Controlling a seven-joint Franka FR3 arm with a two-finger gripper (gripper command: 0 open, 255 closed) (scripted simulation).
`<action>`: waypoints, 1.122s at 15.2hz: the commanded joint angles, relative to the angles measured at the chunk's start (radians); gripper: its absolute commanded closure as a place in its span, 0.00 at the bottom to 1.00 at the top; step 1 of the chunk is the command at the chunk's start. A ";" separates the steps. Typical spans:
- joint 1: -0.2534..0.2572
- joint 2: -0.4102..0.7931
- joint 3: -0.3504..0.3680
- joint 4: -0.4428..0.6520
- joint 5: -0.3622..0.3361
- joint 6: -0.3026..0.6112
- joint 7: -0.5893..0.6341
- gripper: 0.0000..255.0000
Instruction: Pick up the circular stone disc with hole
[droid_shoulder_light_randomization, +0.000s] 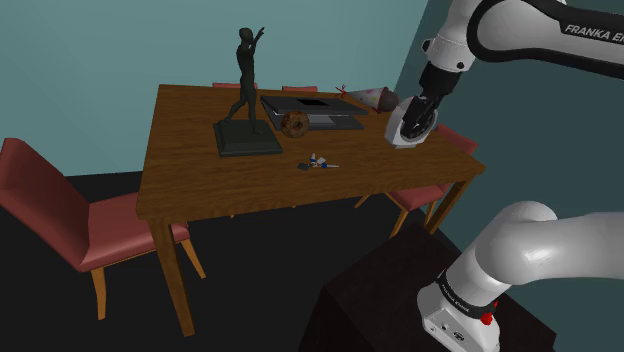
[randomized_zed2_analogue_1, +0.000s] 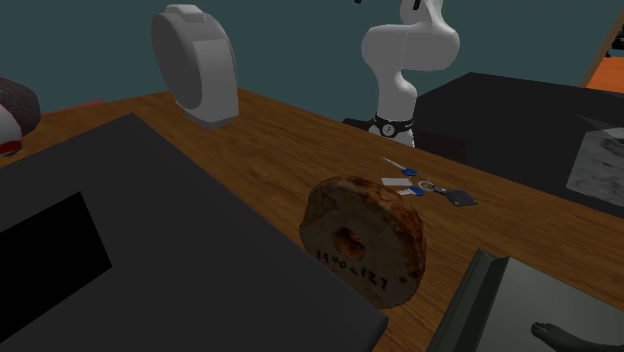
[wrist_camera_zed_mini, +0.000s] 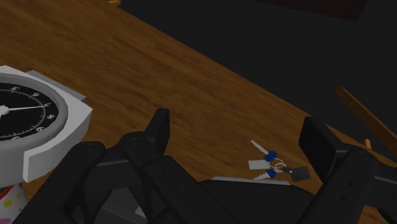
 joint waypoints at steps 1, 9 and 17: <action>0.000 0.000 0.000 0.000 0.000 0.000 0.000 0.00; 0.069 0.278 -0.121 0.099 -0.023 0.217 -0.304 0.00; 0.147 0.579 -0.199 0.292 0.039 0.347 -0.615 0.00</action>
